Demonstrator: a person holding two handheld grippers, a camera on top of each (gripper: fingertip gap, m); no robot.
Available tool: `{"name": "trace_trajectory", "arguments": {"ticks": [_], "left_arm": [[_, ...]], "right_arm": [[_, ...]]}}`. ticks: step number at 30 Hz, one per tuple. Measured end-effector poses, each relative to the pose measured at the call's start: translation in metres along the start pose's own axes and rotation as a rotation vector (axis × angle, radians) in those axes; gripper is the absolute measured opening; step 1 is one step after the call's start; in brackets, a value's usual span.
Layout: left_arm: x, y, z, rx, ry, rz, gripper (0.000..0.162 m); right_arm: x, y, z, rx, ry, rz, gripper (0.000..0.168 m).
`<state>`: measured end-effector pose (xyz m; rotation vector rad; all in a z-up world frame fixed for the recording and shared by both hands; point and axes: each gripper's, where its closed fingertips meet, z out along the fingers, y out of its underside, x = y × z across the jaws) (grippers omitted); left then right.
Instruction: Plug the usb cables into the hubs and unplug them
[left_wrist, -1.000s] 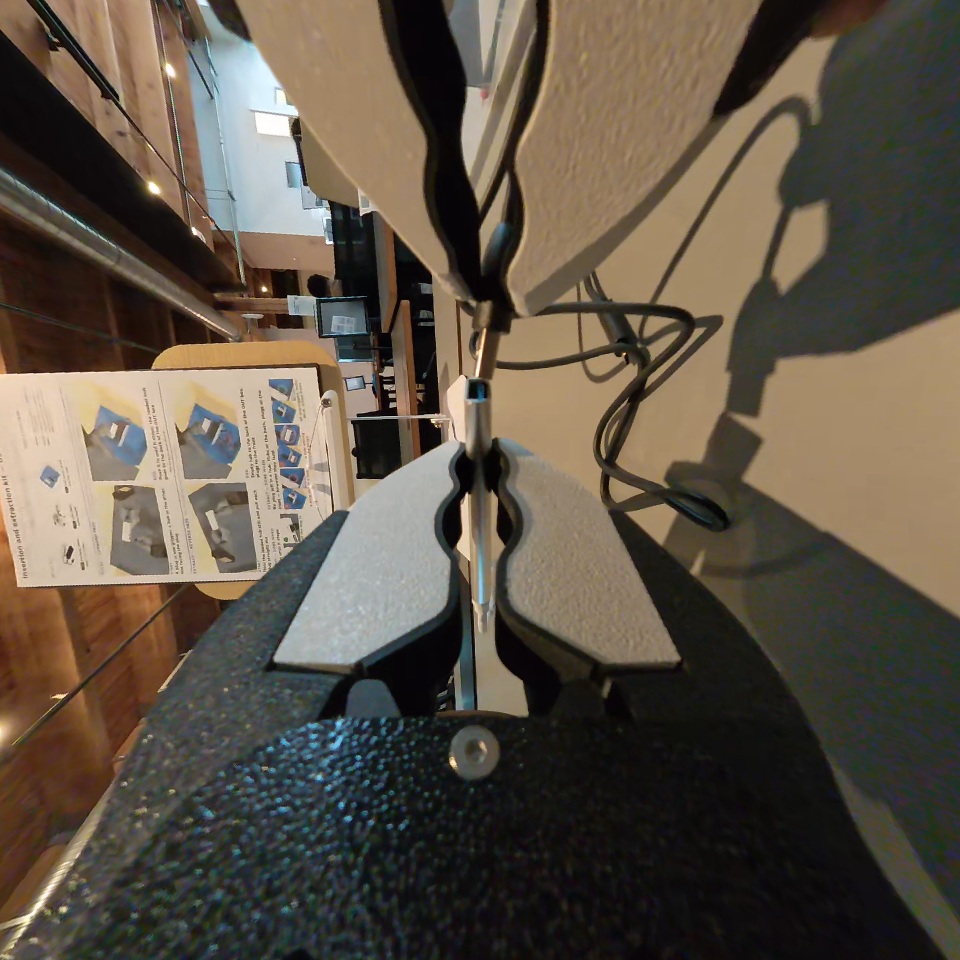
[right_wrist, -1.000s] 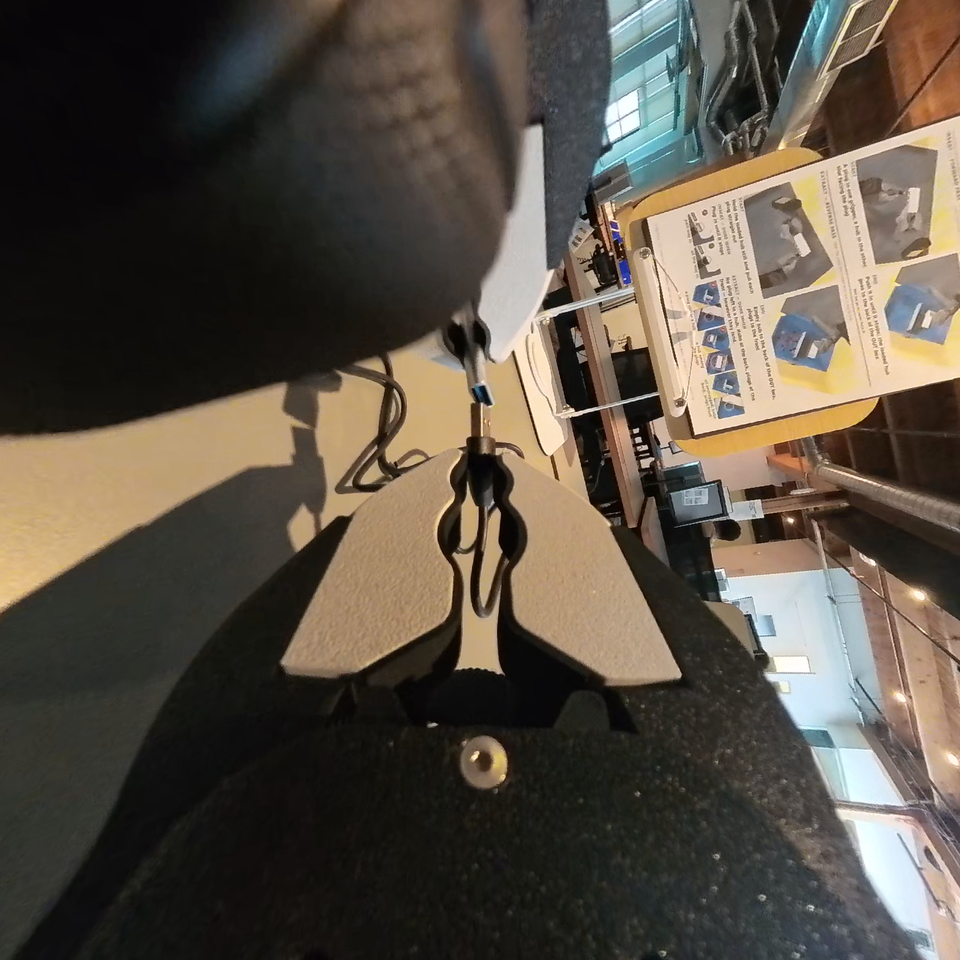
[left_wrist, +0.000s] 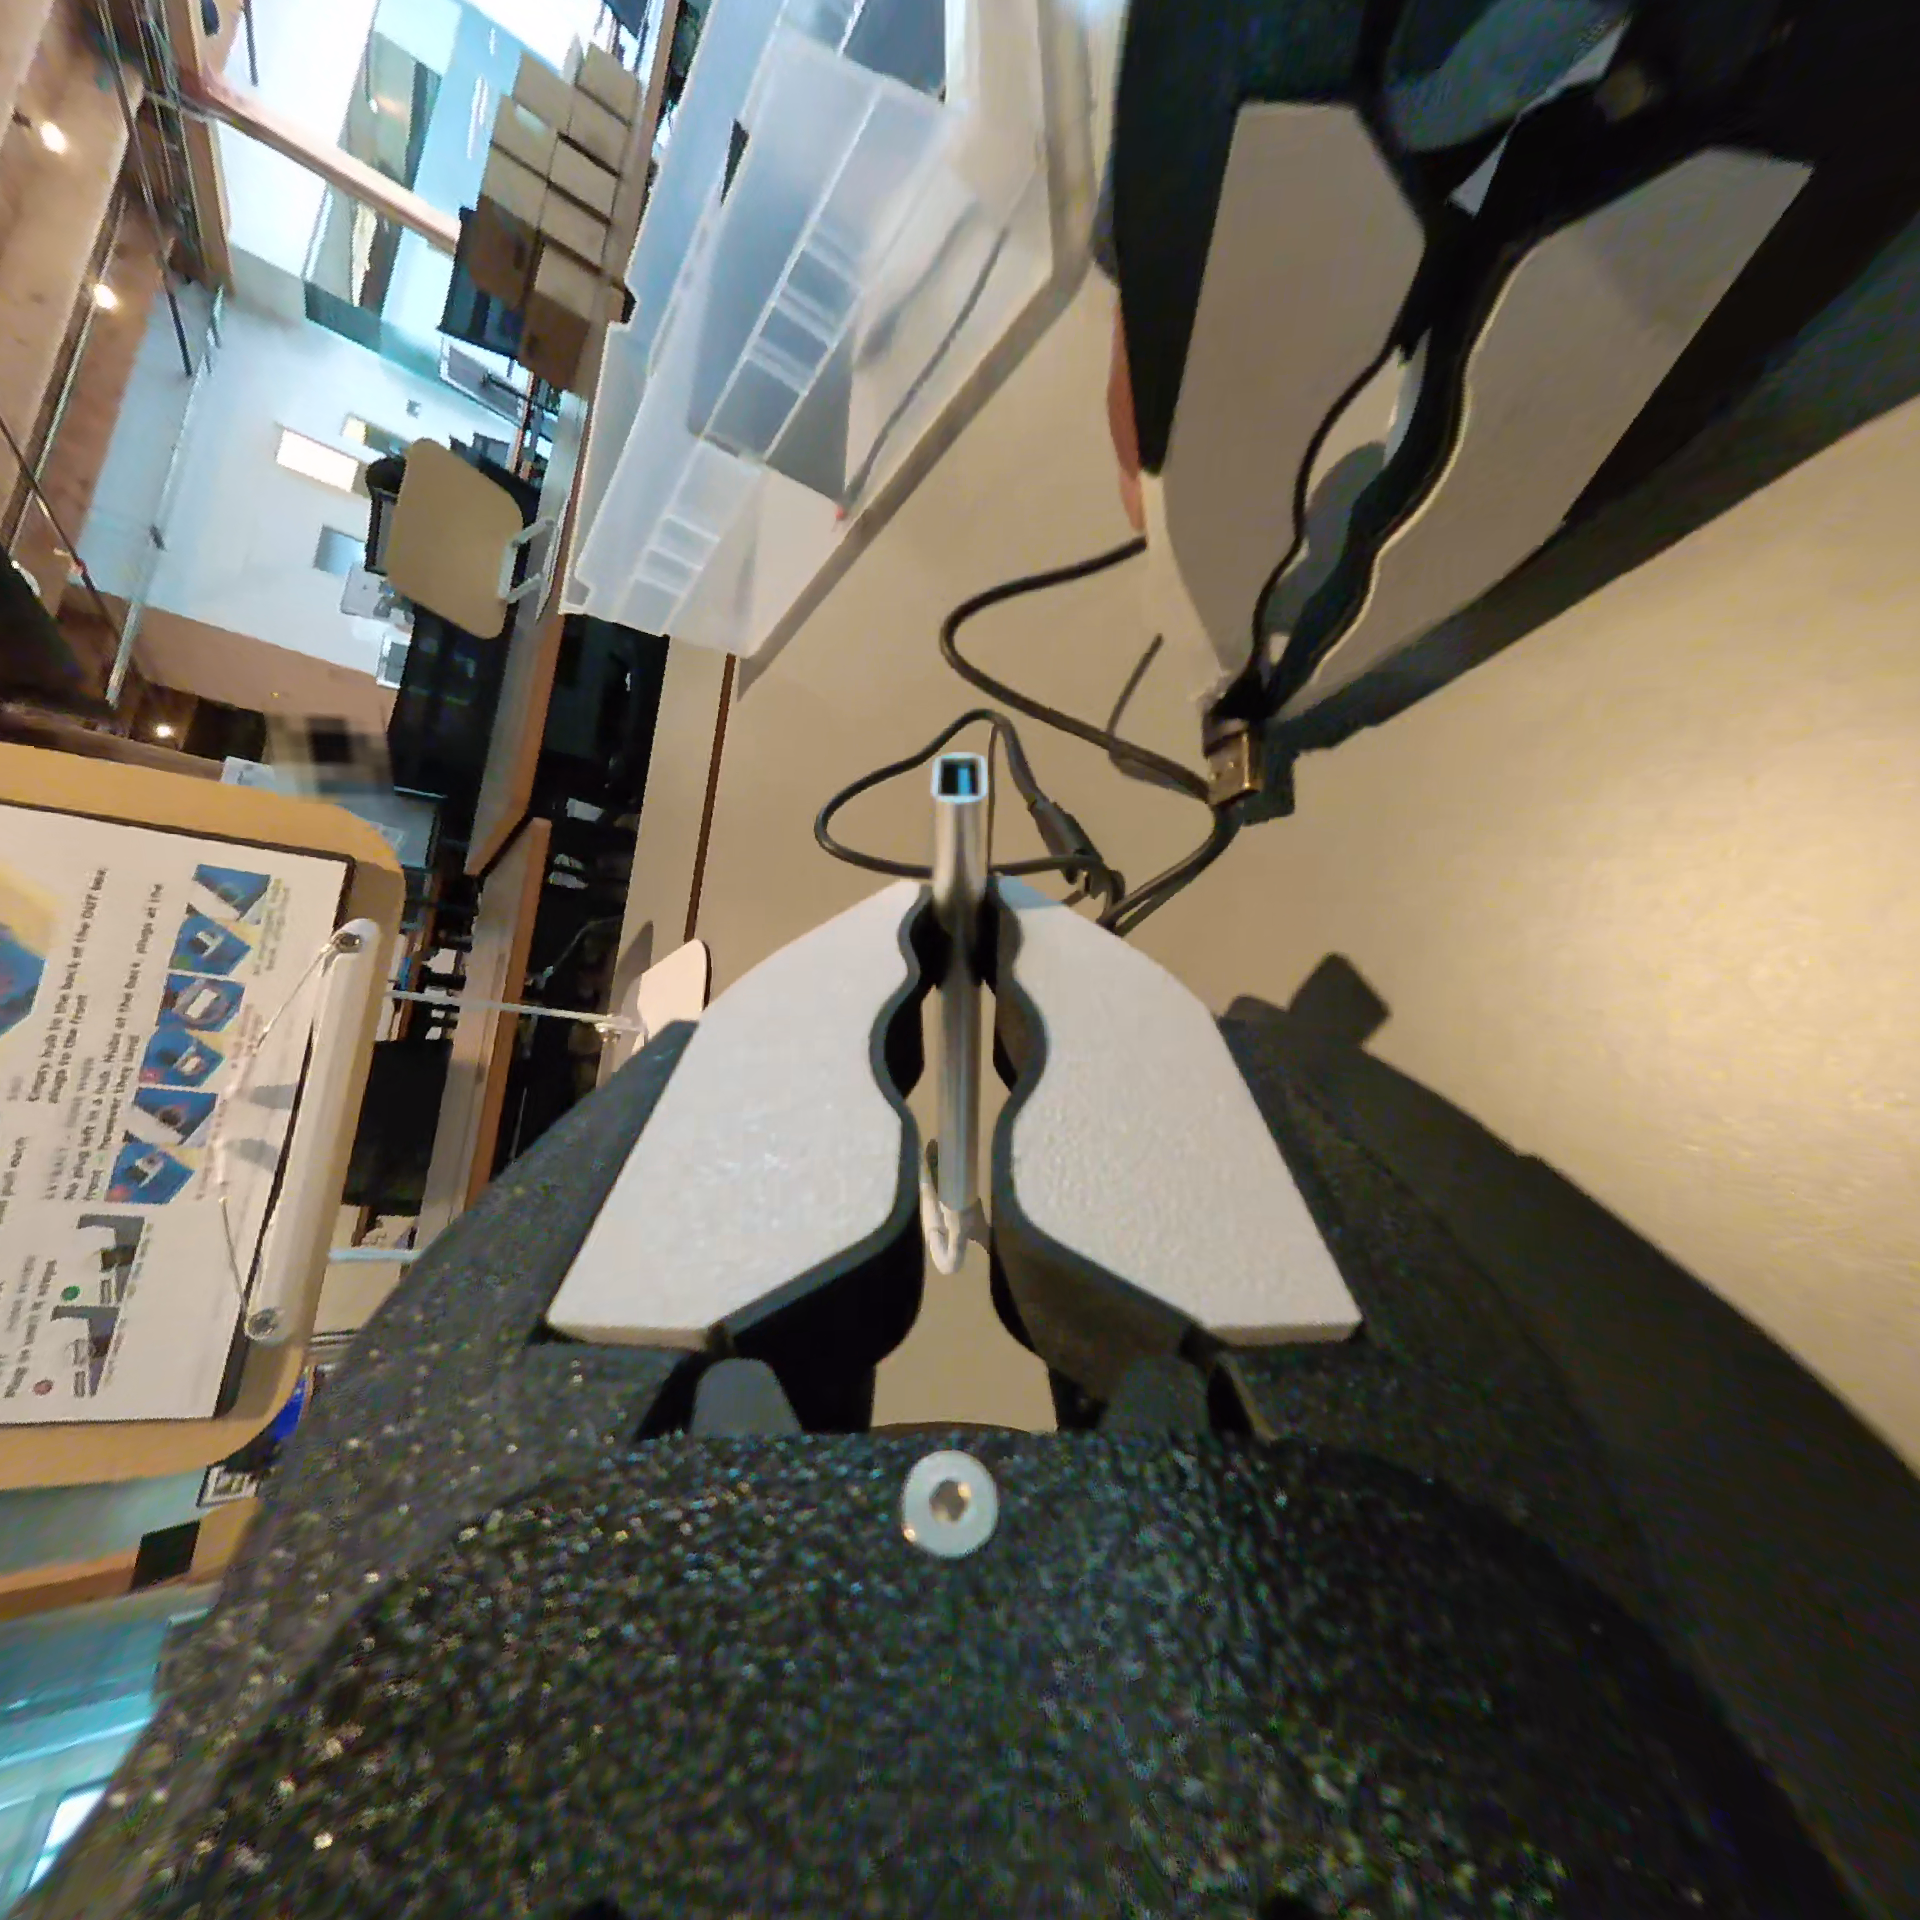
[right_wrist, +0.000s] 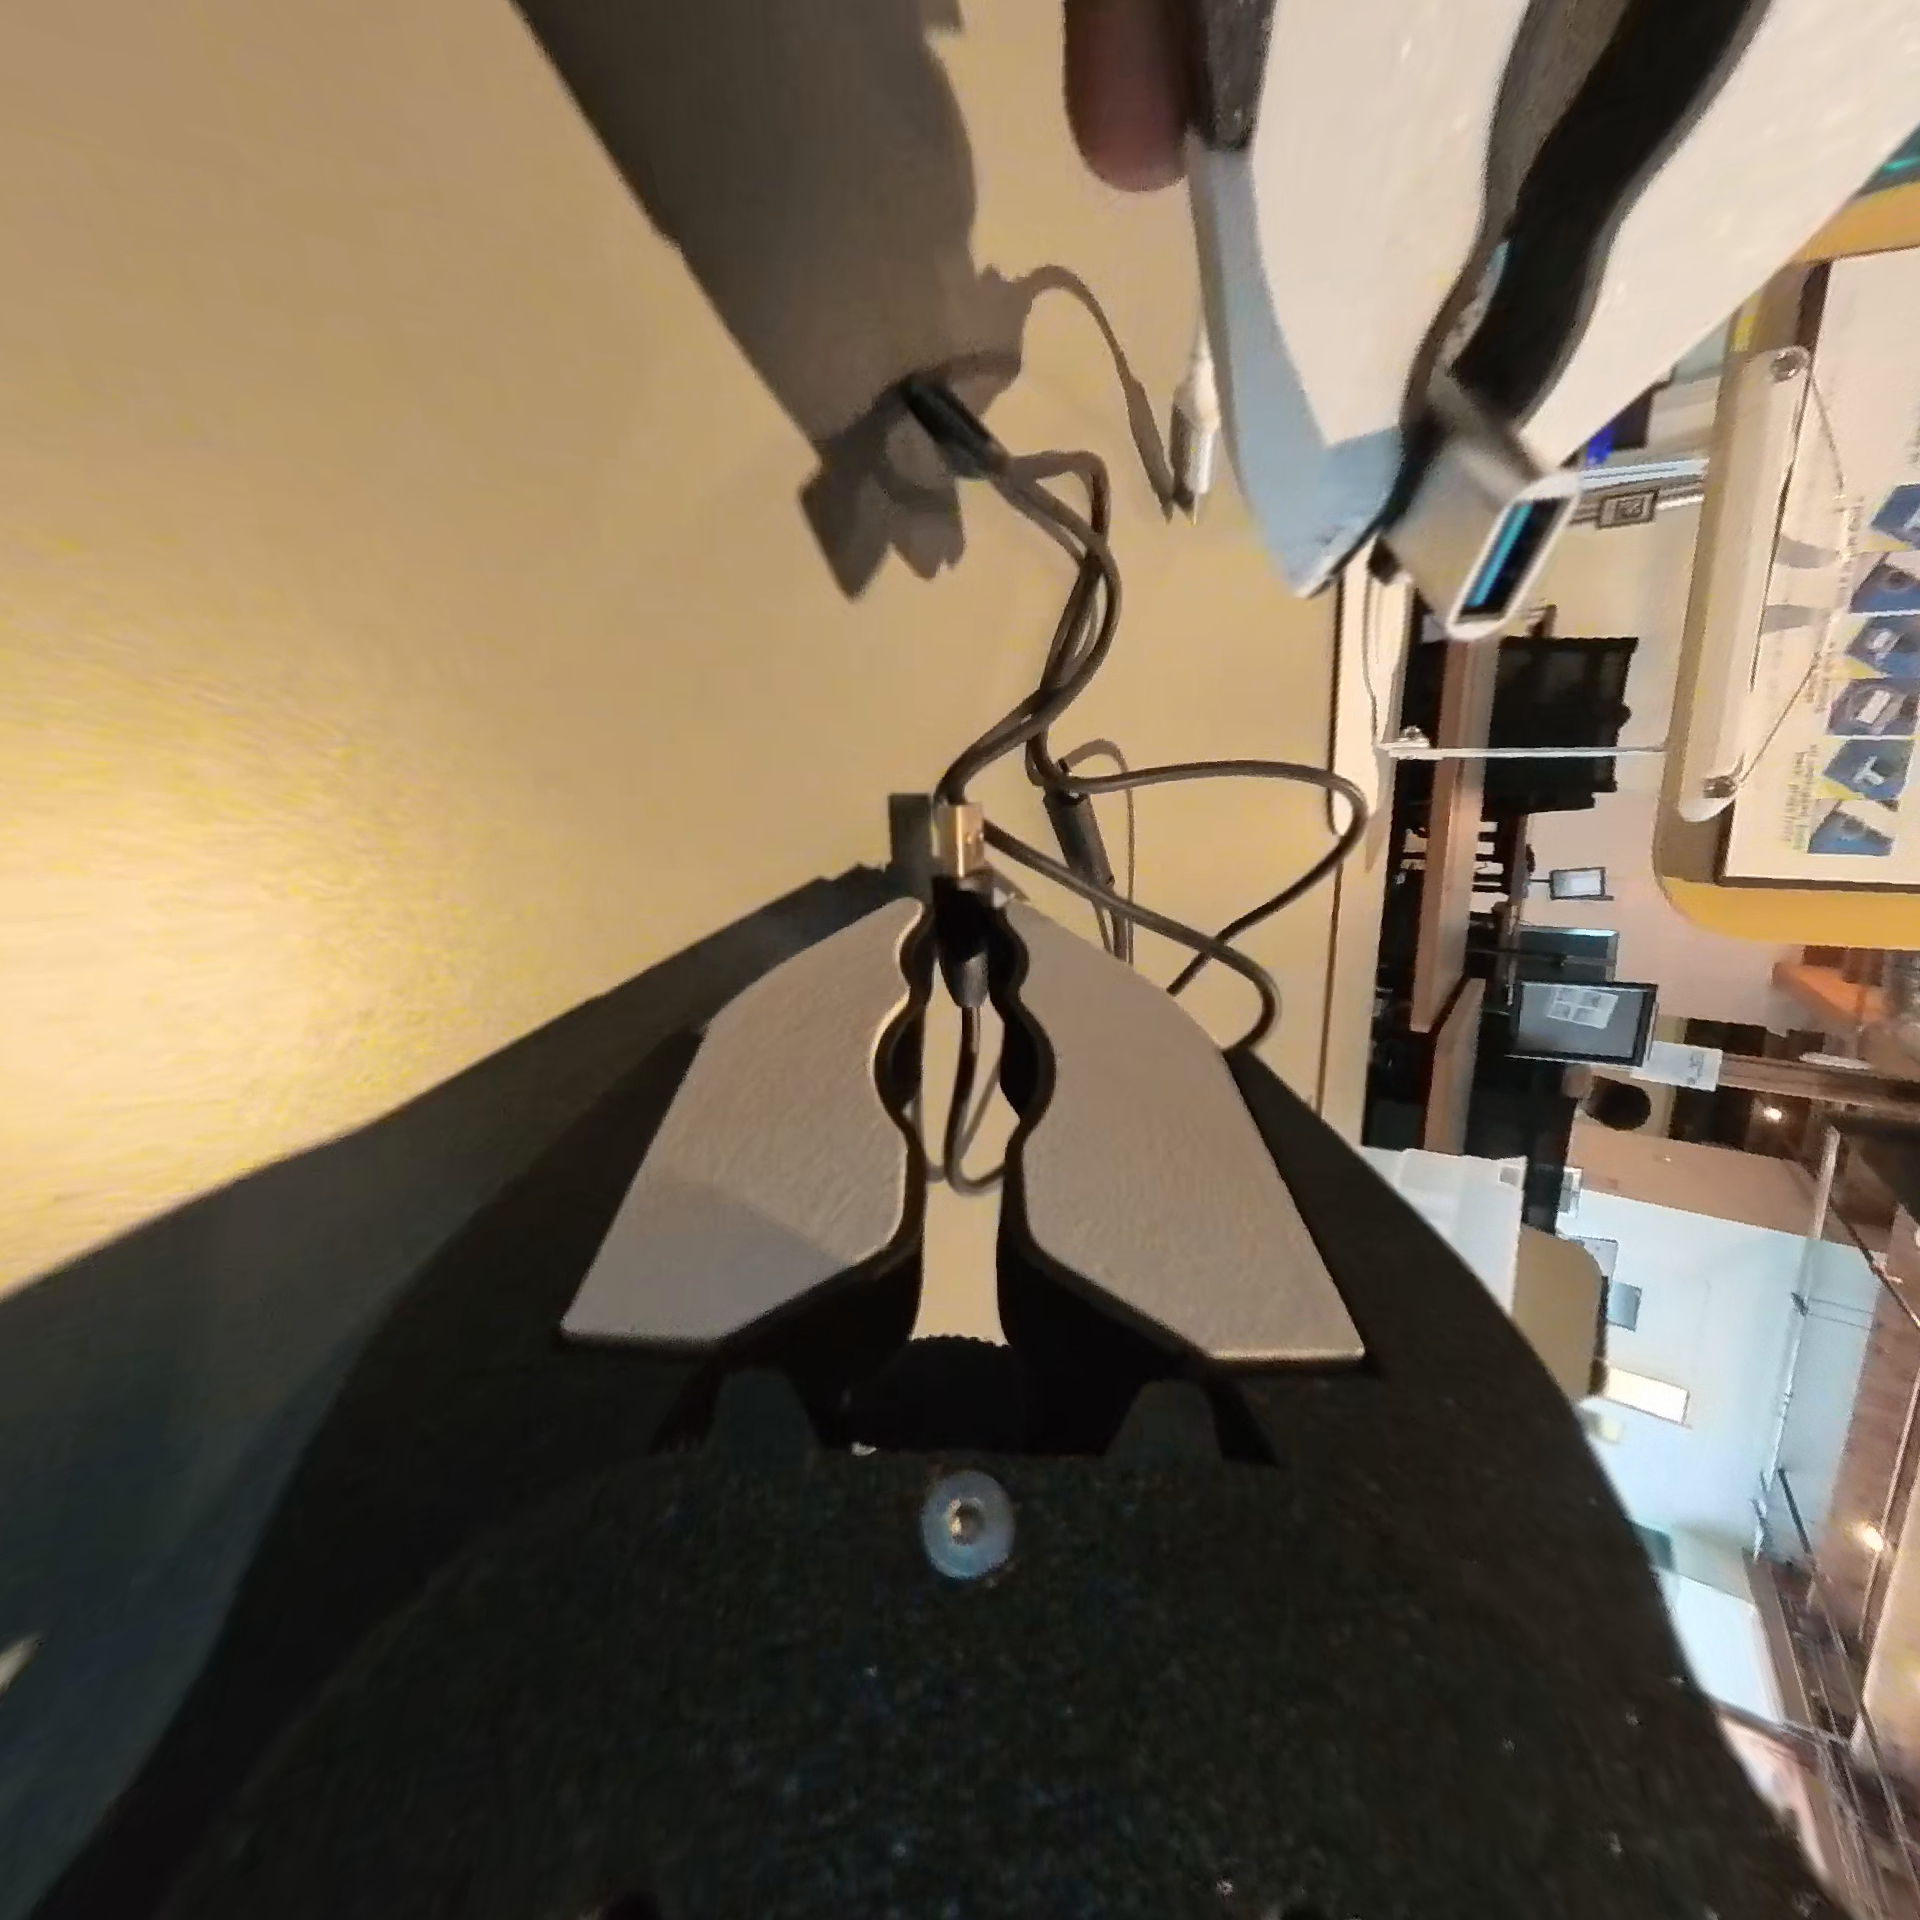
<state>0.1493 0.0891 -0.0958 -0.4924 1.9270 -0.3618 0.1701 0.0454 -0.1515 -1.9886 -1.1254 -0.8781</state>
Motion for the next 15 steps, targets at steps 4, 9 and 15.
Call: {"name": "trace_trajectory", "arguments": {"ticks": [4,9,15], "left_arm": [[0.005,-0.003,0.0,0.02,0.023,0.009,0.008],[0.007,-0.004,0.0,0.033,0.05,-0.016,0.008],[0.012,-0.007,0.0,0.058,0.089,-0.033,0.007]], "right_arm": [[-0.002,0.001,-0.001,0.014,-0.023,0.02,0.01],[0.0,-0.003,-0.008,0.067,-0.031,0.039,0.031],[0.032,-0.033,-0.038,0.268,0.103,0.109,0.03]]}}
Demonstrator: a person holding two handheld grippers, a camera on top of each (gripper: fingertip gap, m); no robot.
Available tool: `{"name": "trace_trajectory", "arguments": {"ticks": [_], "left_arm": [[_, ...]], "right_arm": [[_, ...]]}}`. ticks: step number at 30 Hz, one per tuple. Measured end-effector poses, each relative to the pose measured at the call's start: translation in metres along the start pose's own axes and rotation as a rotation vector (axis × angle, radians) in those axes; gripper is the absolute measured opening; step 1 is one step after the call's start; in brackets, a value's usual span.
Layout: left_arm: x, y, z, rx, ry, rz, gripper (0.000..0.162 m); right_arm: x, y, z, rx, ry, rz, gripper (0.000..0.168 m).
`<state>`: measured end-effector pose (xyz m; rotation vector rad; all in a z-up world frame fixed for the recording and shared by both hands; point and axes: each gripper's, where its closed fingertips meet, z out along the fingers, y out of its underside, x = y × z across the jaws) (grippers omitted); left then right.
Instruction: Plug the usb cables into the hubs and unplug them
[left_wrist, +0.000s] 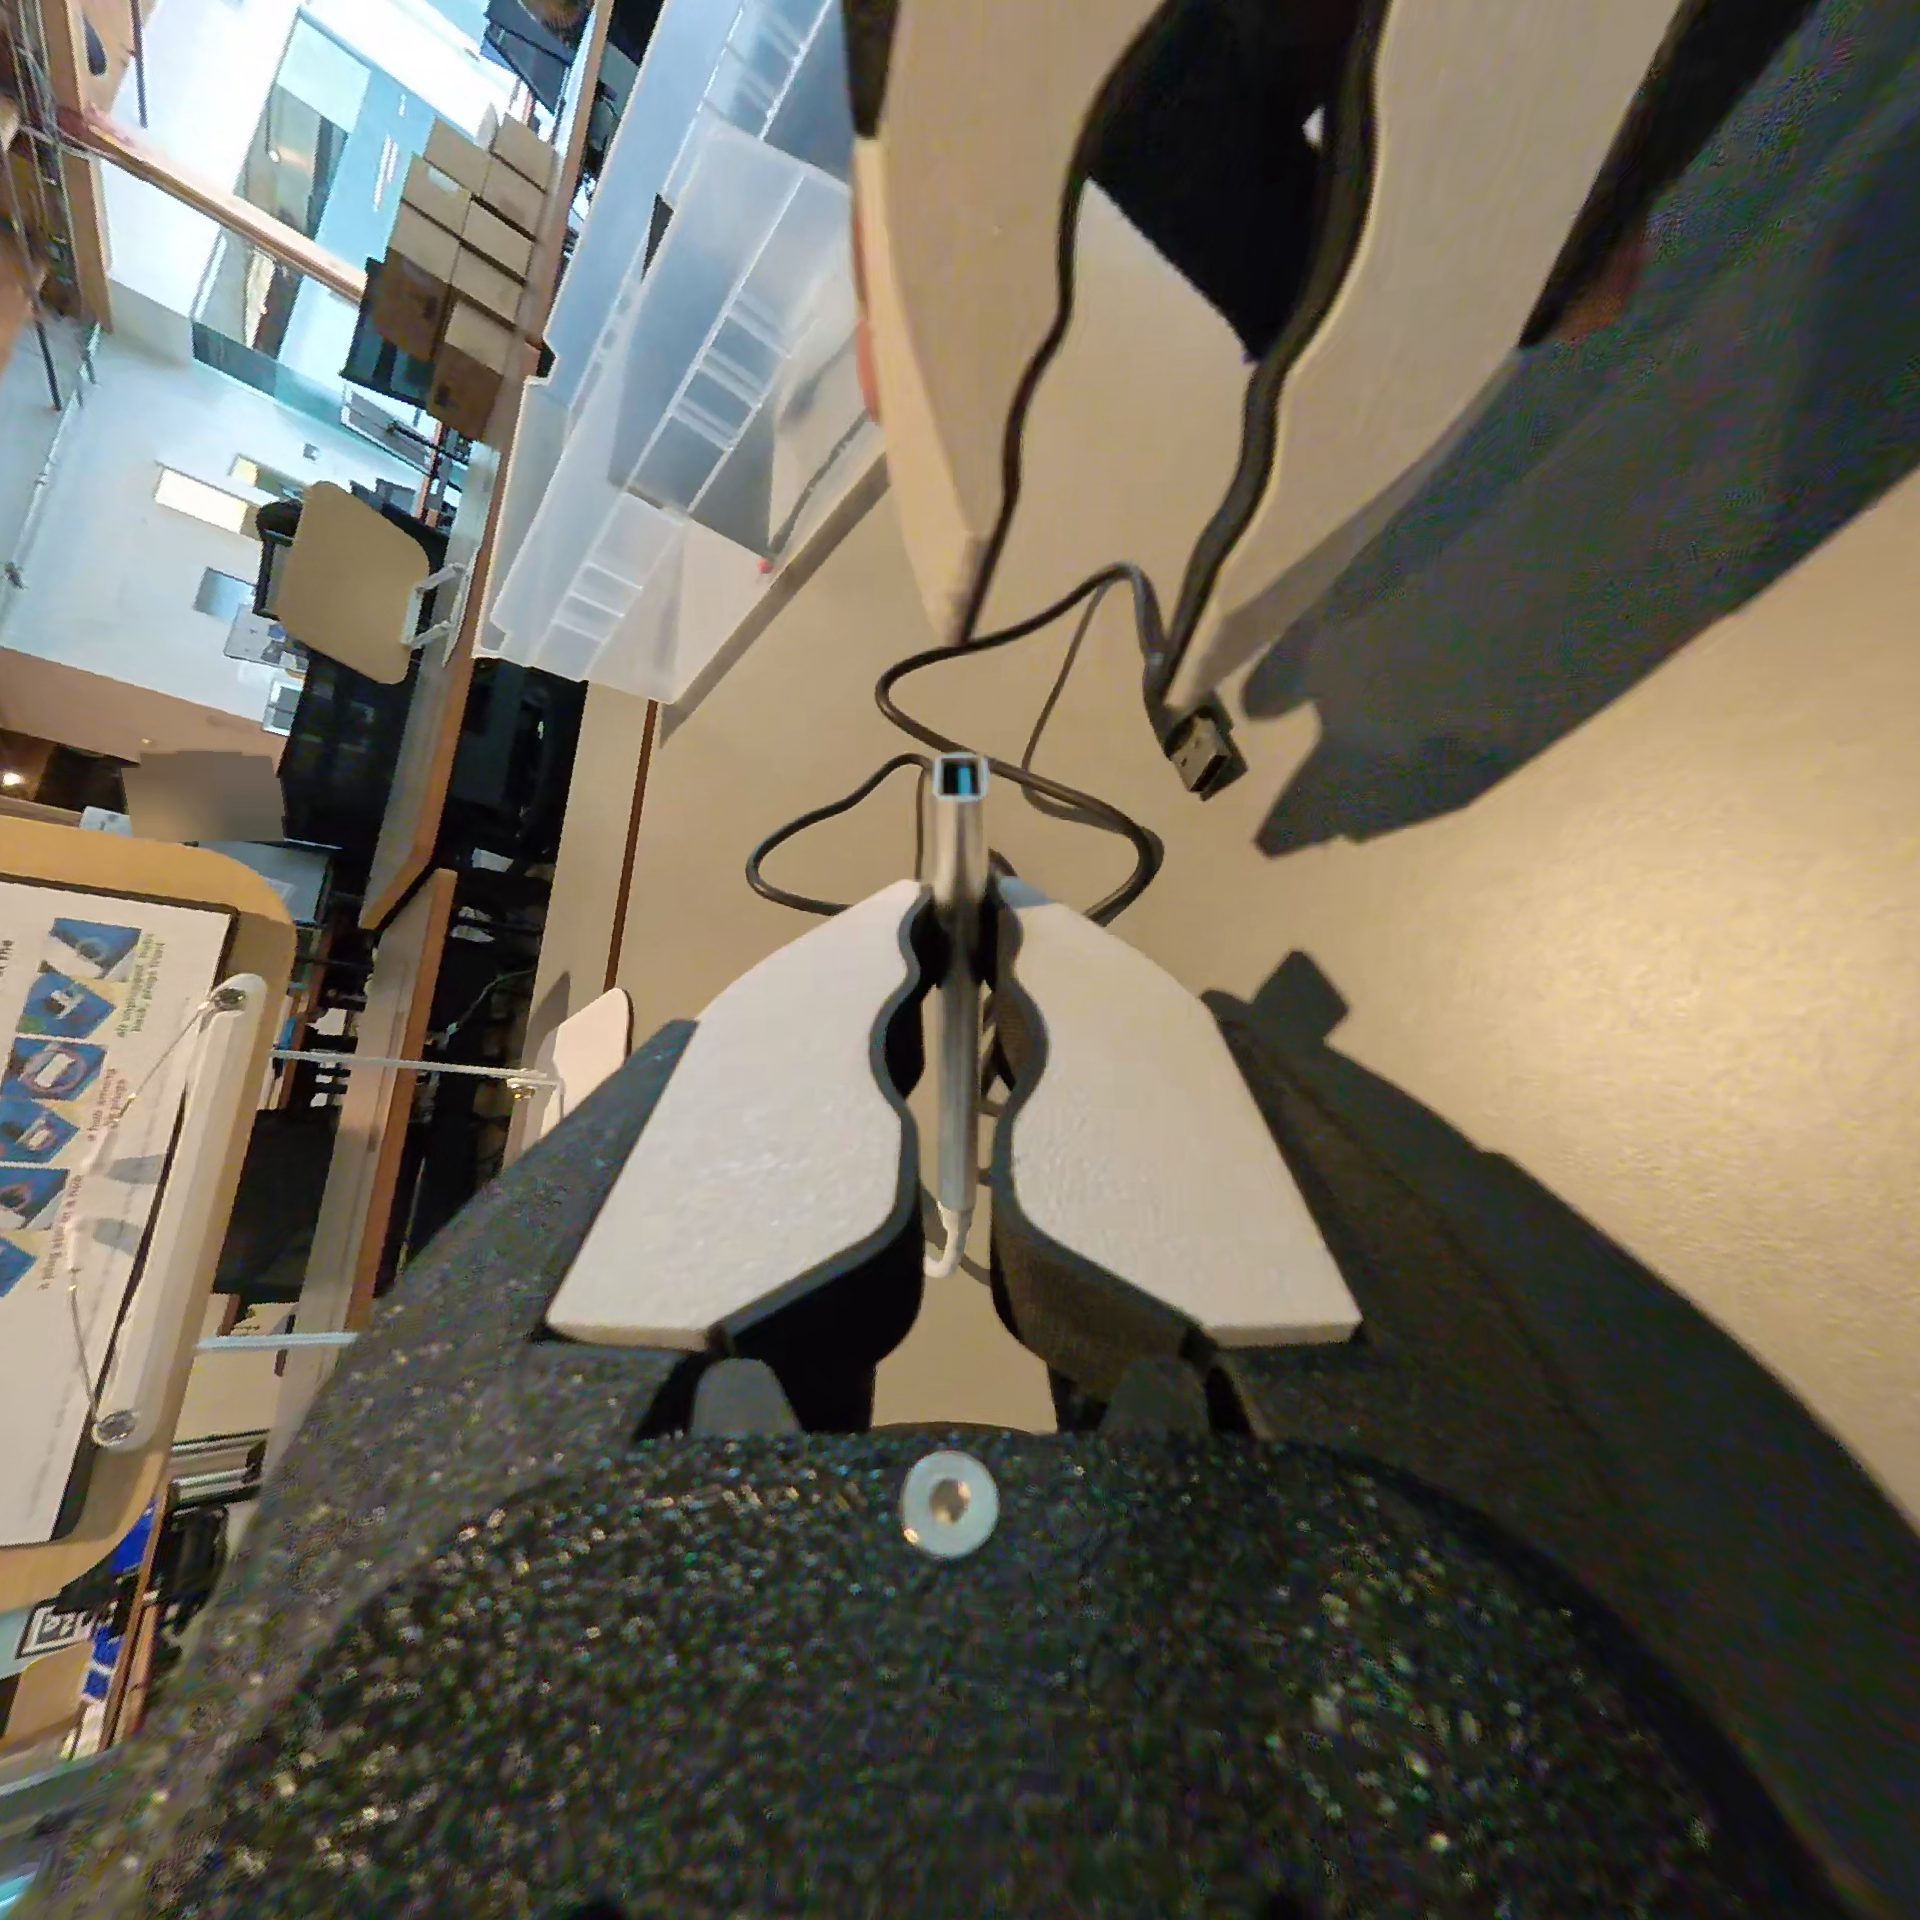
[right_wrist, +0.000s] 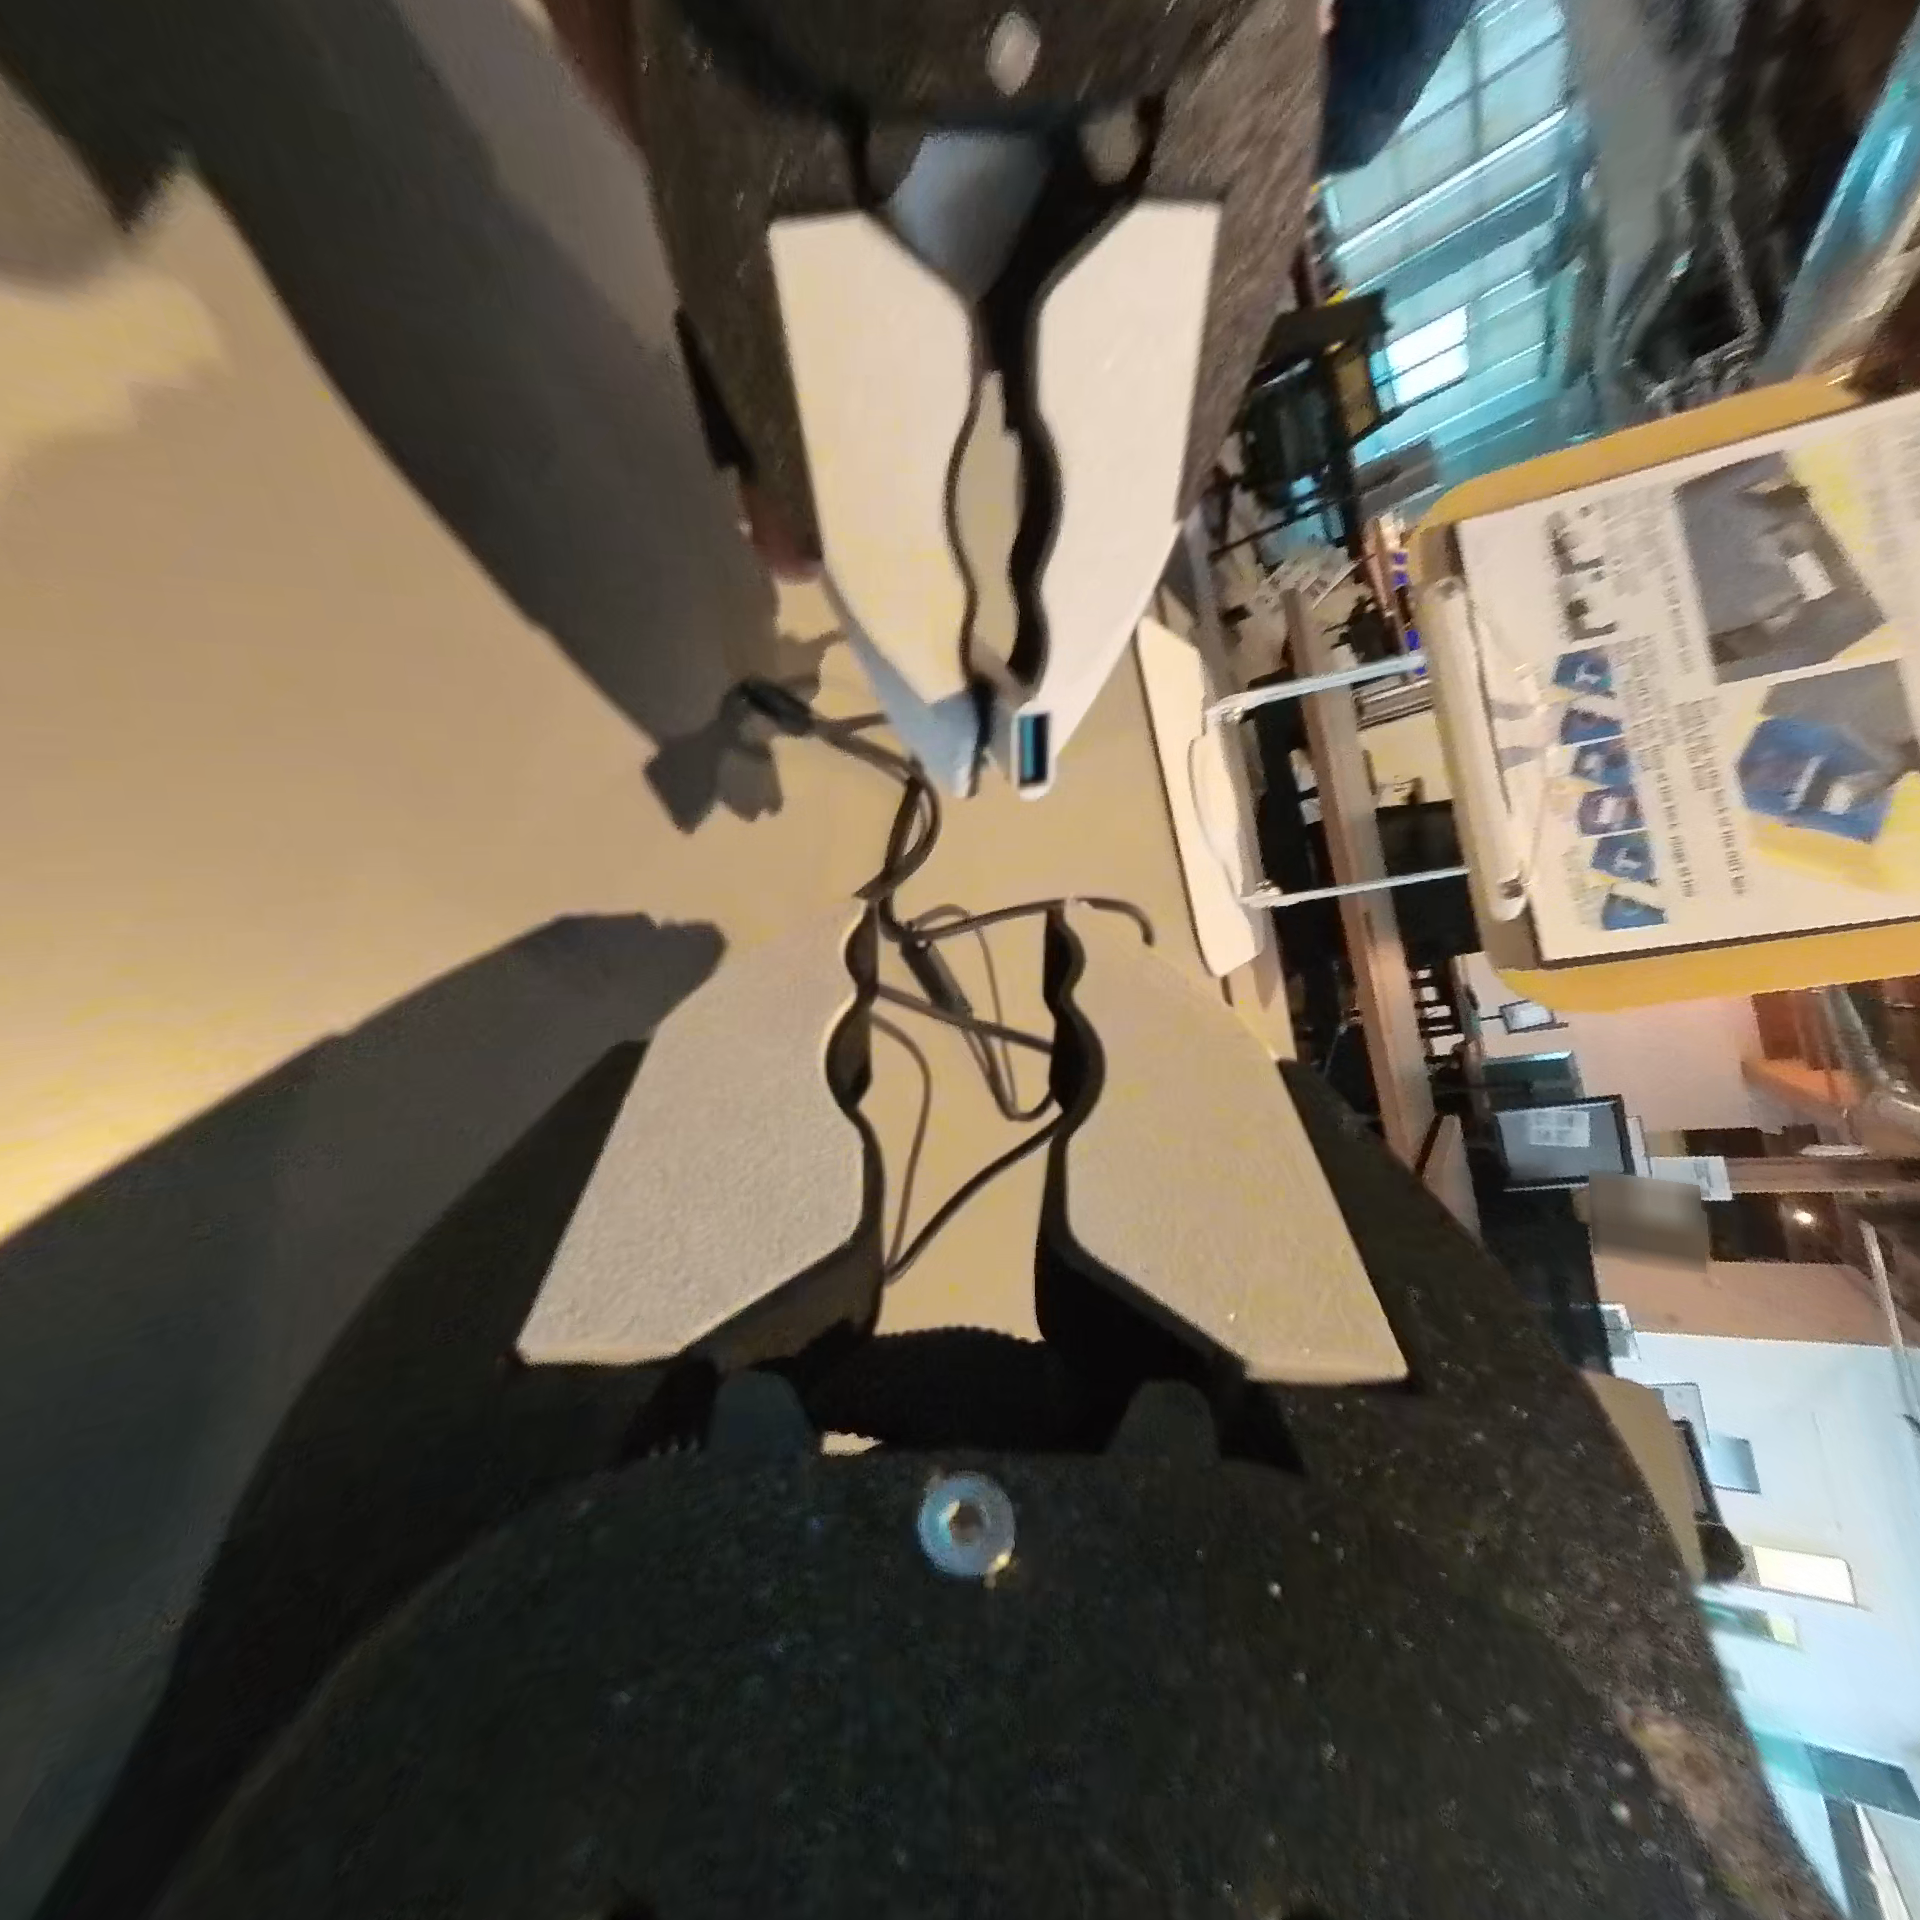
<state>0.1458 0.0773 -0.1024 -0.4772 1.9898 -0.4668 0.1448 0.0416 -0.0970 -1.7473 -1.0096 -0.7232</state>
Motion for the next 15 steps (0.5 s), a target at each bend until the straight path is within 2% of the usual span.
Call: {"name": "trace_trajectory", "arguments": {"ticks": [6,15], "left_arm": [[0.007,-0.002,0.001,0.005,0.033,0.03,0.008],[0.018,-0.007,0.002,0.013,0.06,0.117,0.008]], "right_arm": [[-0.001,-0.007,0.007,-0.007,0.021,-0.042,0.029],[-0.003,-0.028,0.005,0.087,0.007,-0.008,0.022]]}}
